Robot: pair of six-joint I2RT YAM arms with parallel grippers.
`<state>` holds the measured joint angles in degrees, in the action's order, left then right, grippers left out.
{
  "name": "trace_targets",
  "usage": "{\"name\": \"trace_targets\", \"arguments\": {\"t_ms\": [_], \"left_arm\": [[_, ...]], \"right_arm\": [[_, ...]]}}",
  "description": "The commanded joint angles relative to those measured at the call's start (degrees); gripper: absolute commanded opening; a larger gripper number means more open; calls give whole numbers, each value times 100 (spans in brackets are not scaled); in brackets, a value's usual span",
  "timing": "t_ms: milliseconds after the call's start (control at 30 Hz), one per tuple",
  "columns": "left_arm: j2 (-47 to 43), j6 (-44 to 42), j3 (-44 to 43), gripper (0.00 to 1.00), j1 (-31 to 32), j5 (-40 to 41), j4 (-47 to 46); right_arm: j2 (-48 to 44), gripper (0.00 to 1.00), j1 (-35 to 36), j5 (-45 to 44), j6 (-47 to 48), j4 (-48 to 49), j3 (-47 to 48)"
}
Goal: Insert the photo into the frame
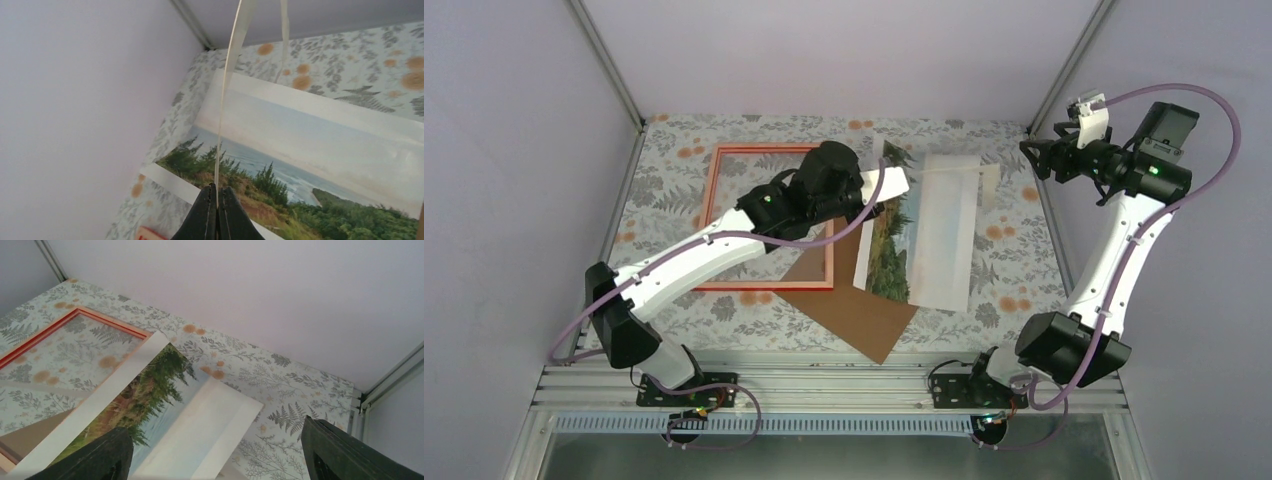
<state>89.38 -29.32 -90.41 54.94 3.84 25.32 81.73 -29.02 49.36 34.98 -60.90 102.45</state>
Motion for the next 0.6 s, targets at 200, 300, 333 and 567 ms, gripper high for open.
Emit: {"name": "trace_targets", "arguments": {"t_ms": [200,300,333,567], "left_arm": [[-292,-615,-645,3,-730,288,-487],[-274,-763,-1010,3,-959,238,-722],[-251,-794,-1134,2,-1023,158,-736],[188,-773,-2195,2,-1151,110,-590]], "right_arm": [[-698,82,-52,403,554,262,-293],[-856,81,-49,440,713,217,-430],[-938,81,-47,451,726,223,-539],[-1437,79,-35,631,774,341,-1585]]}}
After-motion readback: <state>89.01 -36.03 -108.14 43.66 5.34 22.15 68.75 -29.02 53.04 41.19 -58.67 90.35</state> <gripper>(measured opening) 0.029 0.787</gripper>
